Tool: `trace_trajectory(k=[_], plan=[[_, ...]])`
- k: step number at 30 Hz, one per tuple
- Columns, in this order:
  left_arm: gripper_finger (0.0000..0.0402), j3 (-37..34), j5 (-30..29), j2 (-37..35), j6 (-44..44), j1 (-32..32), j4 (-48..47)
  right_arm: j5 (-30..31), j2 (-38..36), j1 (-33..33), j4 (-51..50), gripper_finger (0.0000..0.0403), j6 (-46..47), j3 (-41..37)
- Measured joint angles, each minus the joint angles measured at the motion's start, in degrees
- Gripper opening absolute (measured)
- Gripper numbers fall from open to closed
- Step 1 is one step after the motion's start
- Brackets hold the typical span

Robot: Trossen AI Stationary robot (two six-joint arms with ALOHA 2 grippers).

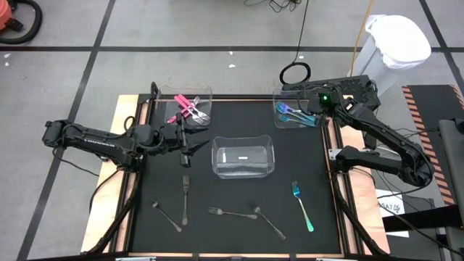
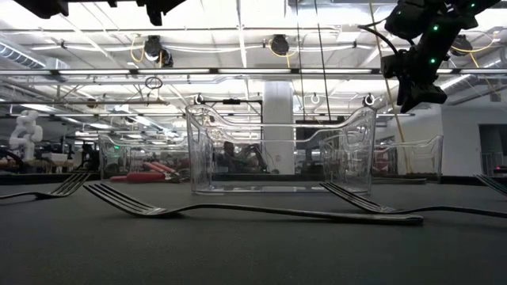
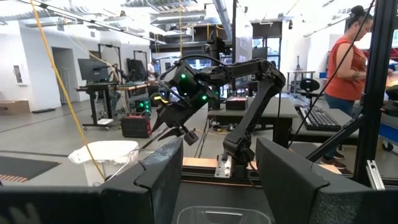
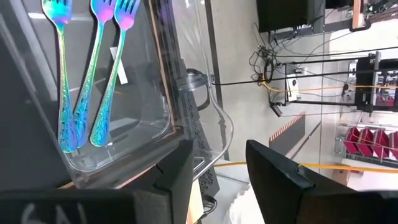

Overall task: Sort silverware by color (type)
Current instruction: Put the blue fork into the right transparent bin

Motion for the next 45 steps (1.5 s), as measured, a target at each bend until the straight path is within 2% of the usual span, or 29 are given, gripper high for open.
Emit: trace_trajectory(k=[5, 12, 28, 31, 38, 42, 45], plan=[[0.0203, 0.00, 0.00, 0.00, 0.02, 0.00, 0.00, -0.43, 0.00, 0.45, 0.21, 0.0144, 1.59, 0.00], [0.0203, 0.00, 0.00, 0.00, 0.08, 0.00, -0.33, -8.02, -1.08, 3.22, 1.35, 0.0144, 6.15, -0.02], [0.0203, 0.00, -0.01, 0.00, -1.37, 0.00, -2.27, -8.01, -1.64, 18.05, 1.93, 0.0144, 20.46, -0.02], [0.0203, 0.02, 0.00, 0.00, -1.45, 0.00, -3.10, -8.64, -1.65, 21.35, 2.56, 0.0144, 24.57, -0.02], [0.0203, 0.02, -0.02, 0.00, -1.47, 0.00, -5.02, -15.33, -1.64, 27.38, 3.17, 0.0144, 38.05, -0.02], [0.0203, 0.02, 0.00, 0.00, -1.49, 0.00, -6.16, -15.43, -1.64, 30.70, 1.84, 0.0144, 49.72, -0.02], [0.0203, 0.02, 0.00, 0.00, -1.53, 0.00, -7.05, -15.41, -1.64, 34.07, -0.69, 0.0144, 54.51, -0.02]])
